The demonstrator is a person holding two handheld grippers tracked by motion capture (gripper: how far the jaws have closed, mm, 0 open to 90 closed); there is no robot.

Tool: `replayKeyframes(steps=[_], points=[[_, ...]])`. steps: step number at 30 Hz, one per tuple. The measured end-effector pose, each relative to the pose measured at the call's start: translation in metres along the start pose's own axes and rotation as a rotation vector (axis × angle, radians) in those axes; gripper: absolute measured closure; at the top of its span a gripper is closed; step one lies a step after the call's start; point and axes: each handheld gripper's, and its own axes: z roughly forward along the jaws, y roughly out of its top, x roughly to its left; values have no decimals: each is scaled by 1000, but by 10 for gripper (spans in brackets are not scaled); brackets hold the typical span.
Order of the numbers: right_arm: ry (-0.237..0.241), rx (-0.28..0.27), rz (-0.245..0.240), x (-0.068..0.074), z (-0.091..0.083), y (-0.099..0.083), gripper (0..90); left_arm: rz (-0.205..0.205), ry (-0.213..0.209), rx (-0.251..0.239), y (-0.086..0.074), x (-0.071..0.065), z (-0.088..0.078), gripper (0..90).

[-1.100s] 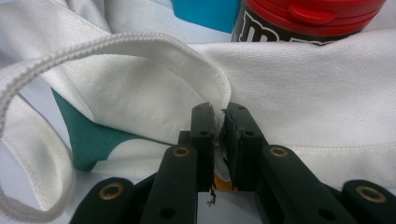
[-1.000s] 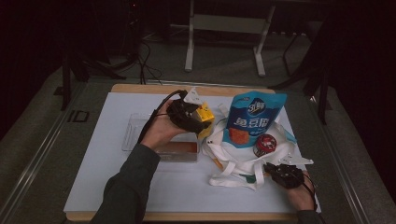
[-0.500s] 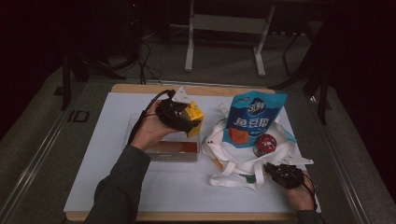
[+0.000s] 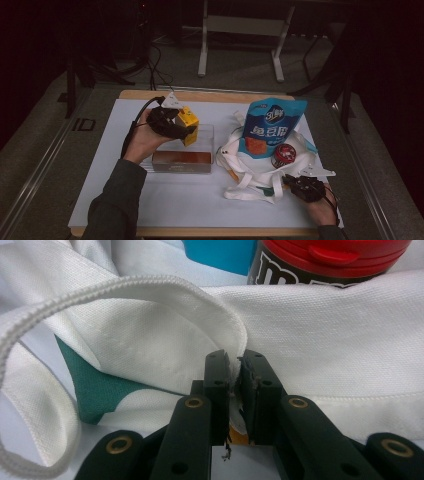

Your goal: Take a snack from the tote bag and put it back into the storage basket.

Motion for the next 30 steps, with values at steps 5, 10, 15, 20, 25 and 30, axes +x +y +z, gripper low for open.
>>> replayKeyframes(steps=[5, 10, 15, 20, 25, 30], points=[[-5, -1, 0, 1, 0, 0, 817, -30, 16, -2, -9, 8, -5, 288], [-5, -1, 1, 1, 0, 0, 817, -40, 23, -1, -15, 12, -8, 288], [-6, -1, 0, 1, 0, 0, 817, -50, 16, -4, -18, 12, -8, 288], [-6, -1, -1, 1, 0, 0, 817, -43, 22, 4, -18, 12, -6, 288], [-5, -2, -1, 1, 0, 0, 817, -54, 33, 4, -20, 13, -7, 288], [-6, -1, -1, 1, 0, 0, 817, -70, 55, 14, -27, 17, -8, 288]])
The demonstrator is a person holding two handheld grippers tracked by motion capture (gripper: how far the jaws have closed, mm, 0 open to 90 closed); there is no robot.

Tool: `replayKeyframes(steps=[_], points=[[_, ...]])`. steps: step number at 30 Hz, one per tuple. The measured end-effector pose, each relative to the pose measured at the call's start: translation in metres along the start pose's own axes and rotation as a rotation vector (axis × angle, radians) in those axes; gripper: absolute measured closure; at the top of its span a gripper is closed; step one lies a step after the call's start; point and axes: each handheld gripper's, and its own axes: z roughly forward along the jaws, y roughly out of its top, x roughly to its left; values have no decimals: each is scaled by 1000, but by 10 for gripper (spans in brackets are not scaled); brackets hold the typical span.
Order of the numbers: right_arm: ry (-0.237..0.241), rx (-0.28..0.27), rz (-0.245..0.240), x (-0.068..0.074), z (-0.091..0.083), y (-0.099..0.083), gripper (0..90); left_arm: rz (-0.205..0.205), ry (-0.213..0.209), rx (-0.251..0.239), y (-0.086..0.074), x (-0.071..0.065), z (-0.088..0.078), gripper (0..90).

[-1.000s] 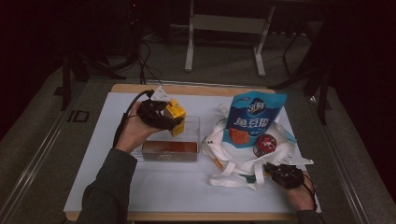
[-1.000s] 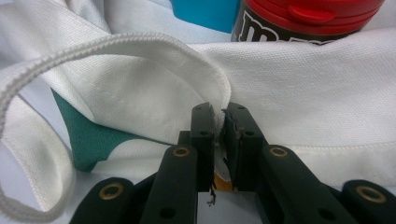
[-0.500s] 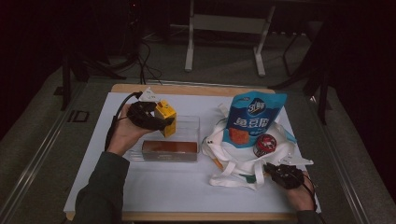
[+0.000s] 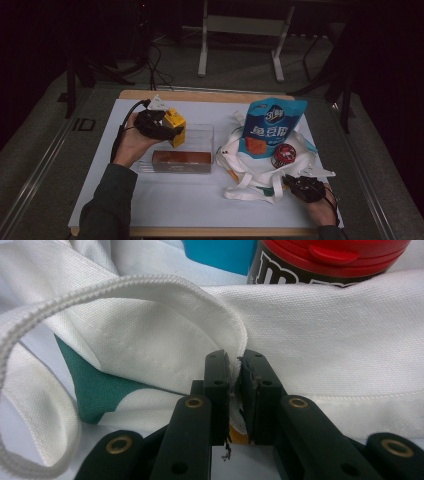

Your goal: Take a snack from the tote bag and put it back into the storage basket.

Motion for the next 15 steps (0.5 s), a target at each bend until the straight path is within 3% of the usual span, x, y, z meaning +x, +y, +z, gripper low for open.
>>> replayKeyframes(steps=[15], points=[[-1, 0, -2, 0, 0, 0, 817, -37, 52, 17, -19, 11, -3, 288]])
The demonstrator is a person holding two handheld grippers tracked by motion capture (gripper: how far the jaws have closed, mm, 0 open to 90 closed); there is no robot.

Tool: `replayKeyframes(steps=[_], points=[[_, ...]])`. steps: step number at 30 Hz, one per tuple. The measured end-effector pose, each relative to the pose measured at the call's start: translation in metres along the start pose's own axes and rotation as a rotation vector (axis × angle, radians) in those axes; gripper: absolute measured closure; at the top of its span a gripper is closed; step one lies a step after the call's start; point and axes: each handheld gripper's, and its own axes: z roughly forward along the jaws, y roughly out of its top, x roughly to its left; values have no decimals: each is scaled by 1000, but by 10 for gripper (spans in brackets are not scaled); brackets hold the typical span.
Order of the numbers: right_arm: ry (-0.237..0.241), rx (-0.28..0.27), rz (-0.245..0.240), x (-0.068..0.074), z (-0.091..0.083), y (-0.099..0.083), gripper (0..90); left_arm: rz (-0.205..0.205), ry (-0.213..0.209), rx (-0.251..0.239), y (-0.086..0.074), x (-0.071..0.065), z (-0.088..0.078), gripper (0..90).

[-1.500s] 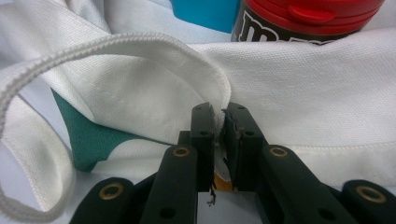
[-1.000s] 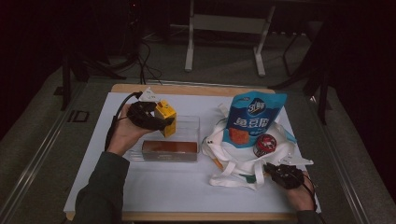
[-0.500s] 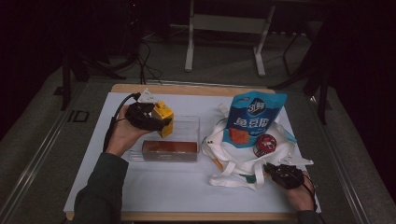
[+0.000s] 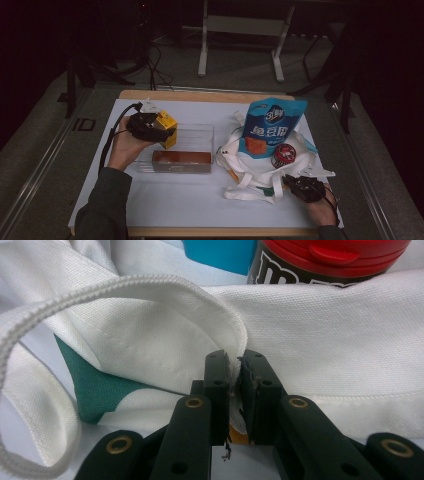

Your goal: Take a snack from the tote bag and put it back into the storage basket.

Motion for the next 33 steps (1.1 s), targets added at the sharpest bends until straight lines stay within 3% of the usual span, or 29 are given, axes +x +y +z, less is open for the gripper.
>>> replayKeyframes(steps=[4, 11, 15, 19, 33], points=[[0, -1, 0, 0, 0, 0, 817, -19, 13, 4, -7, 4, 2, 288], [0, -1, 1, 0, 0, 0, 817, -45, 79, 26, -19, 10, 5, 288], [0, -1, 1, 0, 0, 0, 817, -101, 99, -13, -26, 16, 4, 288], [0, -1, 2, 0, 0, 0, 817, -132, 142, -13, -30, 21, 8, 288], [0, -2, 3, 0, 0, 0, 817, -171, 156, 58, -51, 22, 28, 287]])
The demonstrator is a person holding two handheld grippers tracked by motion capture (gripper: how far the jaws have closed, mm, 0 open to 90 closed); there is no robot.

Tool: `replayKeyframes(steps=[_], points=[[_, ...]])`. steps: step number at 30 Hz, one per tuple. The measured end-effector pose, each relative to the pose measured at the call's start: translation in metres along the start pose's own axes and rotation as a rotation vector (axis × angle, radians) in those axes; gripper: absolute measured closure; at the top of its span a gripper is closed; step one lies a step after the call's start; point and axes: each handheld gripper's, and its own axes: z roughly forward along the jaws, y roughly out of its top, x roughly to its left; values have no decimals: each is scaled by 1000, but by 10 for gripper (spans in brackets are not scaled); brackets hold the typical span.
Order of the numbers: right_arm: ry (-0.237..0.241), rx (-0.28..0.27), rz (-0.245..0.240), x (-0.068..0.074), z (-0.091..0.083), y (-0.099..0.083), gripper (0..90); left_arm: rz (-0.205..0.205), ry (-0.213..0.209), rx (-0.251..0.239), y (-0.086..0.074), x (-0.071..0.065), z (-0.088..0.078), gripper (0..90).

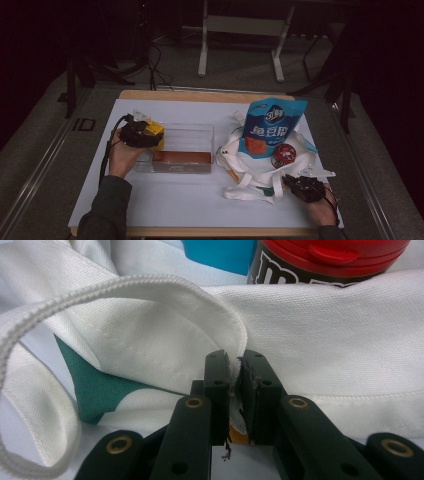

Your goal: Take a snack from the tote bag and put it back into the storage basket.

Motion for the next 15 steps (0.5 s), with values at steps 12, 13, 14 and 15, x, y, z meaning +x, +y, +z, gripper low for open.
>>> replayKeyframes(steps=[12, 13, 14, 15], points=[[-1, 0, -2, 0, 0, 0, 817, -20, 2, -2, -10, 0, 6, 286], [-2, 0, -2, 0, 0, 0, 817, -18, 5, -1, -10, 0, 5, 285], [-1, 0, -1, 0, 0, 0, 817, -17, 9, 2, -11, -1, 4, 285], [-2, 0, -2, 0, 0, 0, 817, -17, 13, 4, -12, -2, 4, 284]])
